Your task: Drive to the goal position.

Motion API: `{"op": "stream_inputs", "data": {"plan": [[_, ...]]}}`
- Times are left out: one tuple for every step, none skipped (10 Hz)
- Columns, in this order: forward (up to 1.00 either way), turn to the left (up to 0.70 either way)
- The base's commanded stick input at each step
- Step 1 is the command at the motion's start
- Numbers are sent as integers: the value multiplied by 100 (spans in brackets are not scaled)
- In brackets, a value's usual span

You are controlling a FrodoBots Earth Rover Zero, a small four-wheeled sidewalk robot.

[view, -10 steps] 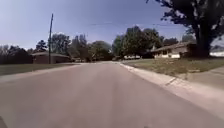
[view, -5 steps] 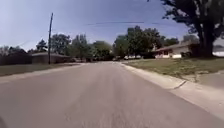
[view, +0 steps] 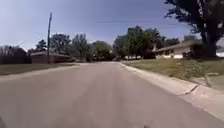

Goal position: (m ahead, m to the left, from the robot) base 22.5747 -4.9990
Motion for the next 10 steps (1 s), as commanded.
{"op": "stream_inputs", "data": {"plan": [[70,0],[70,0],[70,0],[70,0],[70,0],[70,0],[70,0],[70,0],[70,0],[70,0]]}}
